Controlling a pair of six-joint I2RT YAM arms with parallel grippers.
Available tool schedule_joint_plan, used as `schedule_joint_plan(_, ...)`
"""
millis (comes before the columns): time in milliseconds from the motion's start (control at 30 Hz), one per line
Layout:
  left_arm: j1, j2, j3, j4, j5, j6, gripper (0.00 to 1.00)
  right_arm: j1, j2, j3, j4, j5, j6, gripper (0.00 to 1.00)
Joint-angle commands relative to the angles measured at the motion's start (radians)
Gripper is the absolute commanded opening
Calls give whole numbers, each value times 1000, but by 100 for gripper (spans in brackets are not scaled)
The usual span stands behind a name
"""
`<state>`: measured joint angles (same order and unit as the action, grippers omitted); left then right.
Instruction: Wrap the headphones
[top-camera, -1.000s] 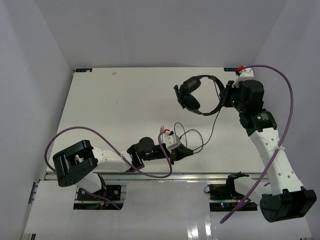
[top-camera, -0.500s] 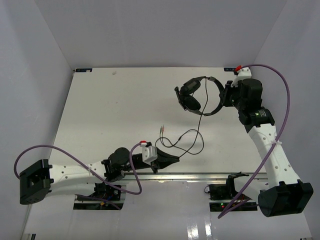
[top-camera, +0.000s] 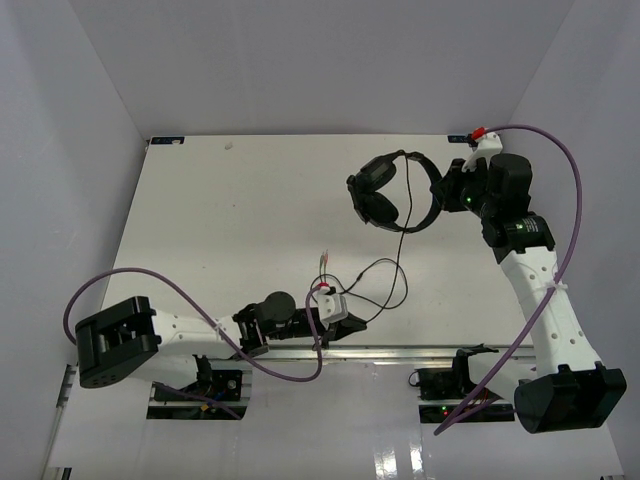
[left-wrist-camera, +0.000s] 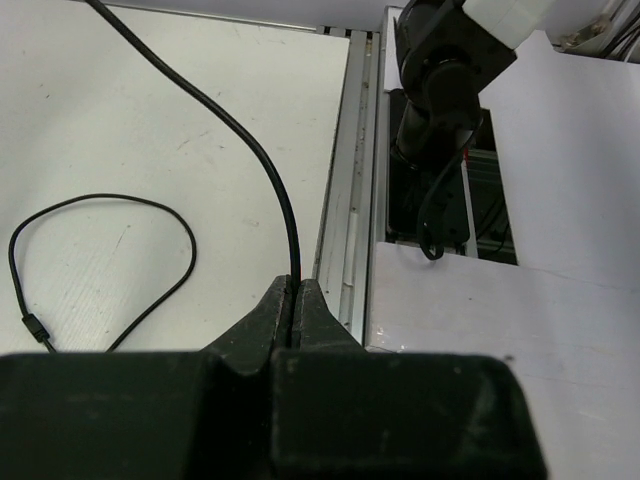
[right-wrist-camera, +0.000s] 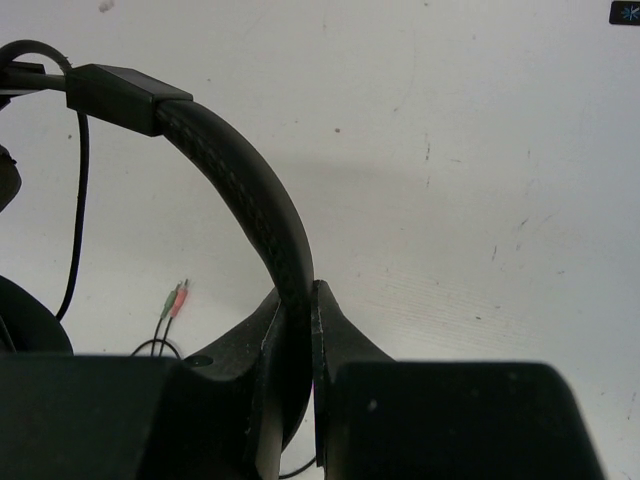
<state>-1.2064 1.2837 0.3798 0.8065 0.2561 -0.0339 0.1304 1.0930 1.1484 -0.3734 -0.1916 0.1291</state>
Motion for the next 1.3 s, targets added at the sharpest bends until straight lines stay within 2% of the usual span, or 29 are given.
schedule_joint_plan(0,48,48,24,83,52,-14,0,-20,-27,92,27,-89,60,8)
schedule_joint_plan(300,197,129,29,117,161,-52,0,-38,-58,101,21,-213,77,8)
schedule_joint_plan(500,215,256,120,88,226,-43,0,-41,-65,106,21,-298,86,8)
schedule_joint_plan(633,262,274,120,98,231,-48,0,-46,-84,115,8,-342,9,8)
schedule_joint_plan(733,320,255,93,94,253,-53,0,-51,-114,114,-19,-412,-79,8)
schedule_joint_plan(867,475,206,58,92,333,-98,0,-51,-154,90,-73,-603,-268,8)
schedule_joint_plan(1000,573,210,130,19,440,-138,0,-51,-156,100,-217,-731,-490,8)
schedule_joint_plan(1100,614,226,227,-119,521,-151,0,-45,-151,99,-358,-732,-675,8)
schedule_joint_plan(1200,640,242,365,-323,605,-142,0,-14,-167,64,-468,-639,-848,8)
schedule_joint_plan(1267,653,247,456,-478,675,-116,0,11,-184,31,-485,-553,-912,8)
